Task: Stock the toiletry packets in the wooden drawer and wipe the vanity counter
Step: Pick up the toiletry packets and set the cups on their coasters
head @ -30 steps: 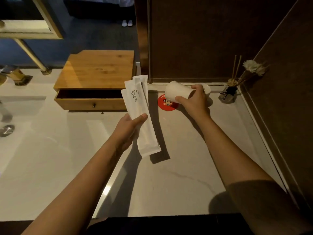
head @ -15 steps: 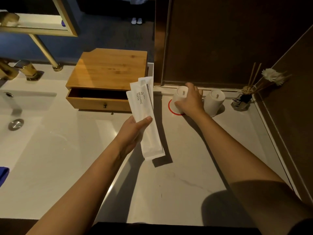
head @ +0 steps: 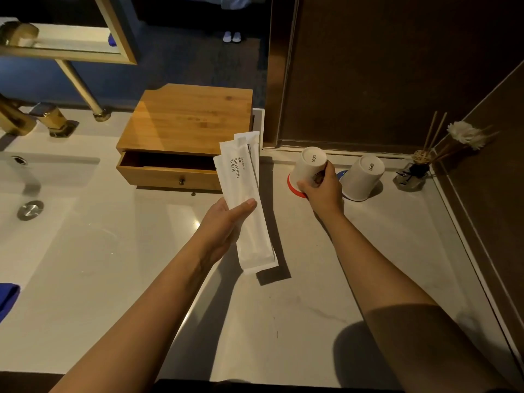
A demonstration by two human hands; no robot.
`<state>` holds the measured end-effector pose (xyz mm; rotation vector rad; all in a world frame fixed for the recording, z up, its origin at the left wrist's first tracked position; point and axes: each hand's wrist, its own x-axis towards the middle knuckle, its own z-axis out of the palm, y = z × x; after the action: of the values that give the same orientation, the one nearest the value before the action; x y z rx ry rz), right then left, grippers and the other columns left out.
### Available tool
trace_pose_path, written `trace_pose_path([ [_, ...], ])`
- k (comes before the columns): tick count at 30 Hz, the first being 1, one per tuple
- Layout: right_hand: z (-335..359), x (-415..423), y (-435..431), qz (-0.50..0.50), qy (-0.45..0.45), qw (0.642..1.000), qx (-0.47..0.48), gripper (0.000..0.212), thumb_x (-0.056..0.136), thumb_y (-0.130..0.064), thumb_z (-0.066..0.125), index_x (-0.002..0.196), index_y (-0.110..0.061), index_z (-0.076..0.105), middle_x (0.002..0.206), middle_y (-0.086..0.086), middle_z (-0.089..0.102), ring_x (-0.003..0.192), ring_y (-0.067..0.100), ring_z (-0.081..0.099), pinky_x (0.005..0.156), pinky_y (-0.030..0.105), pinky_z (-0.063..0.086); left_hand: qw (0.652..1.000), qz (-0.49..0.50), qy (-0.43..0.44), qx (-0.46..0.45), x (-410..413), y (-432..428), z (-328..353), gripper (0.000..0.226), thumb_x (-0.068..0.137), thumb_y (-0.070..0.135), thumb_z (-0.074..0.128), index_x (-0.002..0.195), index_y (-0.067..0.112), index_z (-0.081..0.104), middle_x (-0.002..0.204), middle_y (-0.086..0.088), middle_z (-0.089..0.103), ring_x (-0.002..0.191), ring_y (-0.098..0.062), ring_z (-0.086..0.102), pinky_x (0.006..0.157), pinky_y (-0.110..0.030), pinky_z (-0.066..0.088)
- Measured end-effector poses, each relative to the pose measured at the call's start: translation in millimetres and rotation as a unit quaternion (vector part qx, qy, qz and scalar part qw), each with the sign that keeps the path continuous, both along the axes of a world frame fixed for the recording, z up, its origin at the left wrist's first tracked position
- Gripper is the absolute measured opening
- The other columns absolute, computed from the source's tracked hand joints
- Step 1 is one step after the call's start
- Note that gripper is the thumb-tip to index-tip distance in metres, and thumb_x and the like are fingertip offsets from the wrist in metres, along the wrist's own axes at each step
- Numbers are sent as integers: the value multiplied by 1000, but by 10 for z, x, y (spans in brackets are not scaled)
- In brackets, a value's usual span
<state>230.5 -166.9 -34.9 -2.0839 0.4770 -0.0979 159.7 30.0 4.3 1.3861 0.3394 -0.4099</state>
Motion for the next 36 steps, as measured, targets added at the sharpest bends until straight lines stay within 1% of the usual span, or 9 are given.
trace_pose_path([
  [6, -49, 6, -51, 16, 2, 1000, -6, 65, 82, -18, 70, 137, -20, 37, 140, 5, 48, 129, 28, 46, 106, 50, 35, 1000, 3, 1, -1, 20, 25, 16, 44, 86, 24, 62, 127, 19, 46, 108, -6, 60, 100, -27, 62, 86, -46, 52],
  [12, -53, 24, -101, 28, 18, 999, -8, 66, 81, -18, 70, 137, -22, 36, 141, 4, 47, 129, 29, 45, 105, 53, 35, 1000, 6, -1, 5, 45, 59, 35, 43, 86, 25, 62, 126, 20, 46, 108, -5, 59, 101, -27, 61, 90, -49, 51],
  [16, -45, 26, -135, 42, 22, 999, 1, 67, 82, -17, 70, 139, -22, 34, 142, 5, 46, 130, 29, 44, 106, 53, 34, 1000, 7, -3, 4, 53, 87, 43, 41, 86, 26, 62, 124, 21, 46, 106, -4, 59, 99, -26, 62, 86, -46, 52],
  [20, -37, 23, -149, 46, 24, 999, 6, 68, 82, -16, 69, 139, -22, 33, 143, 5, 45, 130, 30, 43, 107, 54, 34, 1000, 8, -5, 2, 54, 96, 52, 40, 86, 26, 62, 123, 22, 46, 105, -3, 60, 97, -25, 62, 77, -39, 54],
  [26, -59, -2, -124, 44, 27, 999, 14, 69, 82, -18, 69, 140, -22, 32, 144, 4, 43, 132, 30, 41, 107, 53, 33, 1000, 11, -3, 1, 27, 118, 73, 42, 86, 25, 62, 125, 20, 45, 105, -3, 59, 97, -25, 62, 78, -40, 54],
  [30, -24, -8, -109, 36, 20, 999, 13, 73, 80, -20, 71, 140, -24, 30, 145, 4, 42, 133, 30, 41, 106, 56, 35, 1000, 16, -9, -8, 16, 193, 135, 43, 86, 25, 62, 126, 21, 45, 105, -3, 59, 97, -25, 62, 74, -38, 55],
  [32, 22, -35, -103, 27, 3, 1000, -8, 75, 81, -21, 70, 142, -24, 27, 145, 5, 42, 132, 31, 41, 105, 56, 37, 1000, 23, -13, -8, 16, 246, 165, 43, 86, 25, 62, 125, 21, 45, 104, -3, 59, 96, -24, 62, 71, -35, 56],
  [34, 95, -79, -83, 7, -22, 998, -55, 75, 82, -22, 69, 143, -23, 26, 147, 6, 40, 133, 32, 39, 106, 54, 36, 999, 34, -18, -14, 19, 305, 203, 42, 86, 23, 62, 124, 23, 46, 104, -3, 59, 96, -24, 62, 67, -32, 57],
  [36, 200, -140, -1, 4, -63, 992, -114, 70, 84, -20, 67, 142, -21, 28, 149, 7, 37, 135, 31, 36, 108, 51, 35, 999, 46, -22, -18, 27, 373, 251, 40, 86, 23, 62, 123, 25, 45, 105, -3, 58, 97, -23, 61, 65, -32, 56],
])
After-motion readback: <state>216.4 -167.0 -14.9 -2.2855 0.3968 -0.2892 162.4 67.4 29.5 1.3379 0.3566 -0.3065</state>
